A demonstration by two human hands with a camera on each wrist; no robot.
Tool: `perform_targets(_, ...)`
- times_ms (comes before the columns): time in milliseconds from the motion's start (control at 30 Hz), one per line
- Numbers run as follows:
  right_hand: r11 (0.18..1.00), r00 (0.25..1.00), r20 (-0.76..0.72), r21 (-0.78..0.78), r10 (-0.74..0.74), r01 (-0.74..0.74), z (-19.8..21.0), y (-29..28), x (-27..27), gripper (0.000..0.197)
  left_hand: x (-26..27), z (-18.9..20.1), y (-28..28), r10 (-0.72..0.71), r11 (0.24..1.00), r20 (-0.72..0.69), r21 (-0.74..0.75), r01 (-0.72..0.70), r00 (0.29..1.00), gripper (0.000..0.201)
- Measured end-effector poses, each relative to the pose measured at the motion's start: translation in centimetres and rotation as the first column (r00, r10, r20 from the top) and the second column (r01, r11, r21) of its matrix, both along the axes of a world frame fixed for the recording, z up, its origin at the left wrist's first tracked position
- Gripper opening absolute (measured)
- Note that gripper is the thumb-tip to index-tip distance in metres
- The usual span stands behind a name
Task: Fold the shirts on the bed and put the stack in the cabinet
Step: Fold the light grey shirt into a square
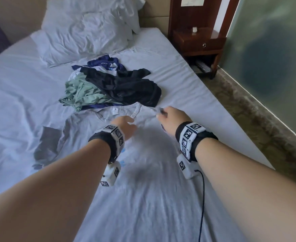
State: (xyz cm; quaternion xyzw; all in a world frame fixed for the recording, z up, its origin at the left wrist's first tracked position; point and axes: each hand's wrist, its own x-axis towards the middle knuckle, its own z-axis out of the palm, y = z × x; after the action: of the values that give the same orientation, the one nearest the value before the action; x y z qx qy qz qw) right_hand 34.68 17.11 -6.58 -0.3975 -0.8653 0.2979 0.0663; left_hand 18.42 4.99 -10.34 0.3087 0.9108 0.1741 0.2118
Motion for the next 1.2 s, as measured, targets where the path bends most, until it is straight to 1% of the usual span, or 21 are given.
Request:
perform_targets(67, 0.99, 0.99, 0.072, -0.08, 0.119, -0.114, -0.7, -1.8, -1.1, 0.035, -1.4, -0.2, -2.8, 0.02, 1.0, -0.002, 0.003, -0.02, 1.0, 0.034)
perform_targets(100, 0.991, 0.984, 0.124, -0.071, 0.125, -0.116, -1.0, -2.2, -1.2, 0.033, -2.0, -0.2, -4.2, 0.045, 0.999, 0.005, 0.013, -0.045, 0.999, 0.031)
perform_targets(200, 0.994, 0.964, 0.265, 0.107, -0.014, -0.014, -2.0, -2.2, -0.5, 0.031, -3.8, 0.2, -8.2, 0.12, 0.992, -0.023, 0.03, -0.119, 0.993, 0.028)
perform_targets(267, 0.993, 0.942, 0.329, 0.117, -0.071, 0.034, -2.9, -2.6, 0.5, 0.034, -4.8, 0.4, -10.3, 0.131, 0.991, -0.07, -0.002, -0.131, 0.989, 0.032)
perform_targets(400, 0.993, 0.852, 0.513, 0.004, 0.099, -0.118, -4.6, -4.5, 1.5, 0.054, -6.4, 1.0, -13.6, 0.206, 0.978, -0.13, -0.002, -0.208, 0.97, 0.038)
perform_targets(467, 0.989, 0.833, 0.542, 0.027, 0.11, -0.148, -4.6, -4.7, 1.2, 0.06, -6.9, 1.6, -15.3, 0.236, 0.971, -0.15, -0.008, -0.24, 0.96, 0.038)
perform_targets(533, 0.987, 0.827, 0.552, 0.044, 0.104, -0.153, -4.3, -5.0, 0.4, 0.054, -8.1, 2.0, -17.5, 0.387, 0.922, -0.146, 0.055, -0.383, 0.91, 0.033)
perform_targets(600, 0.987, 0.842, 0.529, 0.037, 0.111, -0.153, -4.0, -5.8, -0.7, 0.045, -9.9, 2.2, -20.4, 0.506, 0.861, -0.169, 0.032, -0.508, 0.846, 0.027)
perform_targets(667, 0.989, 0.879, 0.457, 0.0, 0.132, -0.148, -3.7, -7.2, -2.2, 0.045, -11.2, 2.2, -23.1, 0.578, 0.81, -0.148, -0.011, -0.586, 0.803, 0.026)
perform_targets(733, 0.989, 0.925, 0.35, -0.064, 0.147, -0.133, -3.4, -9.2, -4.0, 0.05, -12.0, 1.2, -24.9, 0.606, 0.781, -0.007, -0.183, -0.597, 0.795, 0.028)
perform_targets(767, 0.986, 0.944, 0.292, -0.107, 0.153, -0.127, -3.2, -10.4, -5.0, 0.05, -13.4, -0.5, -25.7, 0.573, 0.801, -0.011, -0.205, -0.562, 0.82, 0.025)
perform_targets(800, 0.98, 0.959, 0.237, -0.157, 0.156, -0.121, -3.1, -11.6, -6.0, 0.049, -14.3, -1.8, -26.5, 0.618, 0.786, 0.093, -0.117, -0.607, 0.781, 0.023)
perform_targets(833, 0.971, 0.97, 0.183, -0.207, 0.162, -0.123, -3.1, -12.9, -7.1, 0.048, -15.2, -2.5, -26.7, 0.654, 0.732, 0.307, -0.023, -0.681, 0.692, 0.022)
perform_targets(867, 0.96, 0.977, 0.135, -0.251, 0.162, -0.125, -3.3, -14.1, -8.3, 0.048, -15.7, -2.6, -26.6, 0.622, 0.655, 0.501, 0.088, -0.751, 0.602, 0.023)
perform_targets(900, 0.949, 0.983, 0.094, -0.289, 0.161, -0.128, -3.5, -15.1, -9.4, 0.048, -16.1, -2.9, -26.5, 0.586, 0.639, 0.55, 0.139, -0.757, 0.595, 0.02)
perform_targets(933, 0.938, 0.986, 0.063, -0.322, 0.156, -0.128, -3.7, -16.1, -10.4, 0.048, -15.0, -1.6, -26.3, 0.567, 0.581, 0.635, 0.143, -0.801, 0.524, 0.019)
perform_targets(967, 0.928, 0.987, 0.039, -0.349, 0.155, -0.132, -3.9, -17.1, -11.4, 0.048, -14.0, -0.3, -25.7, 0.542, 0.564, 0.693, 0.119, -0.817, 0.475, 0.02)
perform_targets(1033, 0.913, 0.988, 0.007, -0.383, 0.155, -0.141, -4.1, -18.9, -13.0, 0.048, -13.0, 0.8, -24.9, 0.485, 0.627, 0.738, 0.08, -0.775, 0.469, 0.024)
perform_targets(1100, 0.906, 0.986, -0.011, -0.395, 0.164, -0.155, -4.1, -20.3, -14.4, 0.052, -13.5, 1.0, -24.6, 0.418, 0.664, 0.773, 0.1, -0.741, 0.478, 0.023)
perform_targets(1133, 0.902, 0.987, -0.02, -0.402, 0.161, -0.155, -4.2, -20.8, -15.0, 0.054, -14.2, 0.7, -24.7, 0.395, 0.67, 0.783, 0.111, -0.734, 0.48, 0.022)
perform_targets(1200, 0.901, 0.988, -0.042, -0.406, 0.151, -0.155, -4.2, -21.9, -16.2, 0.057, -15.4, 0.1, -25.2, 0.351, 0.643, 0.78, 0.201, -0.739, 0.518, 0.022)
